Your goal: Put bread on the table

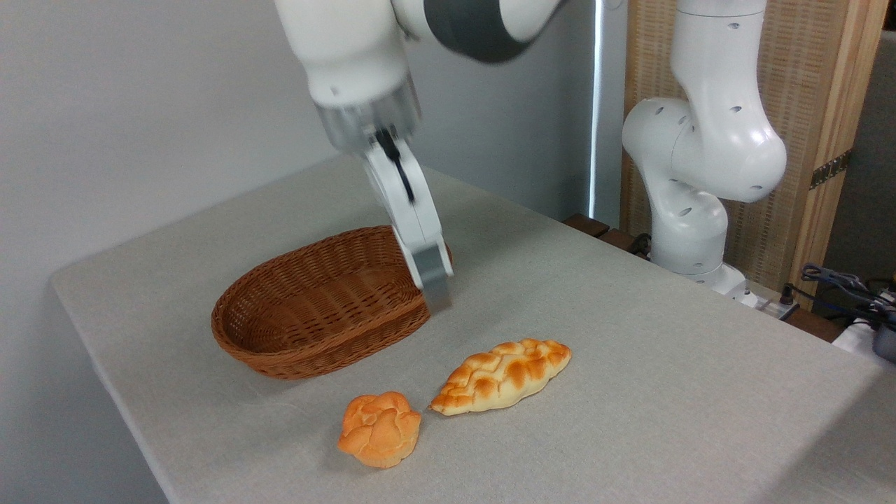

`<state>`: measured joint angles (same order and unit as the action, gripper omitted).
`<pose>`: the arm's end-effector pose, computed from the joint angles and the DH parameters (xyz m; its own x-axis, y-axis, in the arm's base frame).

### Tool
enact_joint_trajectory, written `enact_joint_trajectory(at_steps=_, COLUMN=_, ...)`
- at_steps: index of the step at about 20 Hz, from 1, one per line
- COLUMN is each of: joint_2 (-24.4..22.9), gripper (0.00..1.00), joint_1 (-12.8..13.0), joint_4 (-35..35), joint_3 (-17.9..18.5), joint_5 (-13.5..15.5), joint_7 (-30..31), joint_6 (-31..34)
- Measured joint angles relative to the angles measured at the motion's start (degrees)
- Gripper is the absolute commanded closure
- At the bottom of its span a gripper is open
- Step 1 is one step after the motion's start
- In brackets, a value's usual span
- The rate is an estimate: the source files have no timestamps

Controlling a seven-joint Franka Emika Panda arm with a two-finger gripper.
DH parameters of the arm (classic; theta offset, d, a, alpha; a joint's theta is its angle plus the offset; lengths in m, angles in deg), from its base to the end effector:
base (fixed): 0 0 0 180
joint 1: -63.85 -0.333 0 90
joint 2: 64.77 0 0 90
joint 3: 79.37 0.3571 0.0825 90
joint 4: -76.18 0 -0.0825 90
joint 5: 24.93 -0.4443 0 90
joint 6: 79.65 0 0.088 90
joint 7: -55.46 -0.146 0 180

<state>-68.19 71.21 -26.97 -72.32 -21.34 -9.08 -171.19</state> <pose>0.5793 -0.0107 0.5436 0.4300 -0.9028 0.0009 -0.8915 -0.4244 0.1587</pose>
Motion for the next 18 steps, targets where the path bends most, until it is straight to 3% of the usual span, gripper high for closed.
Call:
enact_joint_trajectory(at_steps=4, joint_2=0.5, gripper=0.0, joint_1=0.1, joint_4=4.9, joint_3=-1.9, joint_5=1.5, joint_7=11.9, joint_6=-0.1)
enact_joint_trajectory(at_steps=10, joint_2=2.0, gripper=0.0, joint_1=0.1, joint_4=9.7, joint_3=-4.4, joint_5=1.5, joint_7=21.6, joint_6=-4.2)
enact_joint_trajectory(at_steps=13, joint_2=2.4, gripper=0.0, joint_1=0.1, joint_4=10.2, joint_3=-5.0, joint_5=1.3, joint_7=24.8, joint_6=-6.2)
enact_joint_trajectory(at_steps=18, joint_2=3.9, gripper=0.0, joint_1=-0.5, joint_4=10.2, joint_3=-6.0, joint_5=-1.8, joint_7=25.4, joint_6=-6.8)
